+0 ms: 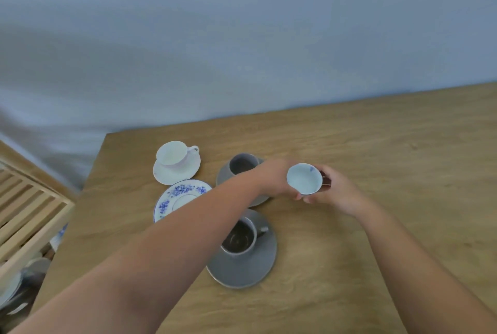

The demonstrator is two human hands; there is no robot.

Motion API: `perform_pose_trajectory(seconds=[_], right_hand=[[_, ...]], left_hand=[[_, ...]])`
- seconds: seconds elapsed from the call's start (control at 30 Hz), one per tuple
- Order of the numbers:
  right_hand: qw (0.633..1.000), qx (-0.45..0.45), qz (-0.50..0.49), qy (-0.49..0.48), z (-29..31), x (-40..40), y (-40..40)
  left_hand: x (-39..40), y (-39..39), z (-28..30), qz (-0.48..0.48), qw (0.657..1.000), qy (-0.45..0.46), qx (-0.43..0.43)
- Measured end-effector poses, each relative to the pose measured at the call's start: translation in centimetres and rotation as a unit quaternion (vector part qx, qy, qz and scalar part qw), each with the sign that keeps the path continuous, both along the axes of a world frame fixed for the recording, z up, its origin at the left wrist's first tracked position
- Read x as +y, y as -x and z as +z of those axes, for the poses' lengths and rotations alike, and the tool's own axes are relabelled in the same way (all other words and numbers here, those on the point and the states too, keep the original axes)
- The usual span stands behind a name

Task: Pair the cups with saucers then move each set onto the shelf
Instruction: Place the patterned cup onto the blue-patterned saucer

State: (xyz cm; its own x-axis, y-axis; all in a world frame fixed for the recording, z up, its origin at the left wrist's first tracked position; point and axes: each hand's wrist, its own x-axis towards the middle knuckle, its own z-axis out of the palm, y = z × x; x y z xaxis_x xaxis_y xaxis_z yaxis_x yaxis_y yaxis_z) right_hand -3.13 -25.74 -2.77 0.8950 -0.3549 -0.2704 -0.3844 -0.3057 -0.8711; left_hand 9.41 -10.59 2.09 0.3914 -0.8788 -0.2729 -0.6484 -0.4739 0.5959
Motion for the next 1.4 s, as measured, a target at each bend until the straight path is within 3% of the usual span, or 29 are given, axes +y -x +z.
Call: perform_pose_trajectory(seconds=[0.17, 0.3, 0.53, 0.67, 0.83, 1.1, 1.23, 1.33, 1.4], right_hand=[[0.997, -0.030, 0.070, -0.008, 3.1, 2.9, -2.0], [0.993, -0.050, 0.105, -0.014, 4.5, 7.4, -5.1], [0.984, -0.027, 0.176, -0.022, 3.9, 15.6, -10.5], [0.971, 0.015, 0.235, 0.036, 3.2, 18.4, -12.3], [0.936, 0.055, 0.301, 0.174, 3.0, 20.5, -13.6], [0.944, 0.092, 0.274, 0.158, 2.3, 19.9, -13.5], [0.935, 0.118, 0.215, 0.256, 2.5, 18.3, -12.4], [0.930, 0.145, 0.203, 0.272, 2.1, 18.3, -11.8], [0.941, 0.152, 0.192, 0.232, 1.5, 18.3, -11.9]], left_hand=[[6.0, -1.2, 1.2, 0.095, 0.990, 0.090, 0.052], [12.0, -2.2, 2.7, 0.192, 0.963, 0.143, 0.125], [20.7, -4.4, 1.6, 0.302, 0.933, 0.139, 0.139], [23.2, -5.2, -1.4, 0.341, 0.926, 0.103, 0.127], [23.6, -5.0, -4.1, 0.372, 0.918, 0.088, 0.108], [25.1, -5.3, -5.4, 0.385, 0.917, 0.070, 0.071], [26.7, -4.6, -6.5, 0.483, 0.871, 0.044, 0.074], [26.7, -3.5, -6.9, 0.502, 0.851, 0.043, 0.150], [26.1, -2.7, -6.7, 0.498, 0.837, 0.061, 0.217]])
